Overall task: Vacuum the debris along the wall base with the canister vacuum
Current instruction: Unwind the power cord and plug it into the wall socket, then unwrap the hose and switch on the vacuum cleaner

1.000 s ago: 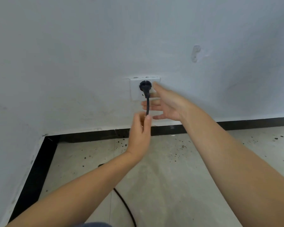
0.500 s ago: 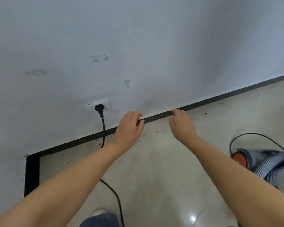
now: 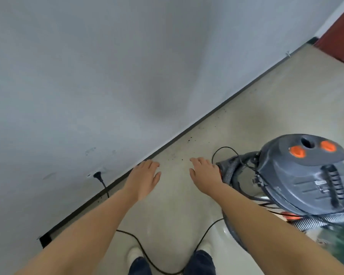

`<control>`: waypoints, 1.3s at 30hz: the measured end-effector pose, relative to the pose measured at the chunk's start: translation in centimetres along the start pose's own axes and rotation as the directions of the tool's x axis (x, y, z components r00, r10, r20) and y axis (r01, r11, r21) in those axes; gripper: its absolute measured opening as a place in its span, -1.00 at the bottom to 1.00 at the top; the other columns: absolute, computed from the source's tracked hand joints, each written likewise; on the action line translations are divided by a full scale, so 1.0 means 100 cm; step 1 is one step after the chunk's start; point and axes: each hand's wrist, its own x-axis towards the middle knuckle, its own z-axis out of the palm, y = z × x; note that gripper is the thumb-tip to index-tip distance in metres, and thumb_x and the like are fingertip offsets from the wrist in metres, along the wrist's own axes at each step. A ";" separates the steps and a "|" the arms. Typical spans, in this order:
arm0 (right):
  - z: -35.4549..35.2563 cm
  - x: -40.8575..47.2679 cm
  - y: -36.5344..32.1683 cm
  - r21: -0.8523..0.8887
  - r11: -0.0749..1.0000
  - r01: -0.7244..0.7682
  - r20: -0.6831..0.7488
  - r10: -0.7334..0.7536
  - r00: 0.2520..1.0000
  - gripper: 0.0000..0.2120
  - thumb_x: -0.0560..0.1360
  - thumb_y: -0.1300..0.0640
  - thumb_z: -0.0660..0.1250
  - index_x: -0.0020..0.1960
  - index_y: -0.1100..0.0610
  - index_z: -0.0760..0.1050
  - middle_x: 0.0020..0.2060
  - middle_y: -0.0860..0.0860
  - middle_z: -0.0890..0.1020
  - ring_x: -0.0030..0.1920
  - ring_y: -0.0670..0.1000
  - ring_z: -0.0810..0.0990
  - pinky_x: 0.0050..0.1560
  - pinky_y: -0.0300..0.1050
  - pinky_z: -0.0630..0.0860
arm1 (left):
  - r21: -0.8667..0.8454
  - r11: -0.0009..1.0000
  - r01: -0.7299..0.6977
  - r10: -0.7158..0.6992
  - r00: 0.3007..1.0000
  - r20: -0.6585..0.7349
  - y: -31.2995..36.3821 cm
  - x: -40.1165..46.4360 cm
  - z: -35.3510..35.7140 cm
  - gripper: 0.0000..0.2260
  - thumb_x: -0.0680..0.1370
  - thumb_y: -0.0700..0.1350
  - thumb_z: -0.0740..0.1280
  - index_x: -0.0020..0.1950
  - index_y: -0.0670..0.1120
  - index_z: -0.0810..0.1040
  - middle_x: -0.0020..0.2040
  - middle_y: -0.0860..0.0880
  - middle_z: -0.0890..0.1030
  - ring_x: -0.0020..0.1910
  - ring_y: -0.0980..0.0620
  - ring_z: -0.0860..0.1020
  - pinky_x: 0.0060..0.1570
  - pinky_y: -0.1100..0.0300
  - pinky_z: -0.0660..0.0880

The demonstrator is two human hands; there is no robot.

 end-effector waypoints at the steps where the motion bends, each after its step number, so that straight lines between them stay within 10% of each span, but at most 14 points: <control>1: -0.013 -0.012 0.005 0.020 0.999 -0.027 -0.001 0.028 1.000 -0.58 0.66 -0.01 0.00 0.49 0.07 0.19 0.39 0.07 0.37 0.34 0.11 0.37 0.27 0.06 0.33 | -0.011 1.000 -0.025 0.025 1.000 -0.013 0.013 0.004 -0.010 -0.67 0.64 -0.03 0.13 0.32 -0.17 0.44 0.24 -0.11 0.50 0.23 -0.12 0.46 0.17 0.07 0.36; 16: -0.026 -0.234 0.169 0.327 0.757 -0.566 0.104 0.566 0.818 -0.63 0.63 0.10 0.06 0.42 0.09 0.27 0.36 0.10 0.38 0.35 0.17 0.36 0.30 0.13 0.35 | -0.094 0.908 -0.408 0.419 0.894 0.160 0.259 0.019 -0.020 -0.72 0.63 -0.09 0.17 0.28 -0.19 0.44 0.17 -0.15 0.51 0.11 -0.13 0.49 0.09 0.09 0.38; 39: 0.051 -0.269 0.485 0.622 0.491 -0.609 0.309 0.562 0.768 -0.66 0.64 0.20 0.06 0.37 0.18 0.37 0.19 0.19 0.54 -0.01 0.08 0.50 0.08 -0.07 0.46 | -0.262 0.957 -0.122 0.226 0.881 0.416 0.513 0.071 0.203 -0.71 0.64 -0.04 0.15 0.34 -0.08 0.37 0.16 -0.06 0.47 0.07 -0.03 0.48 0.08 0.07 0.46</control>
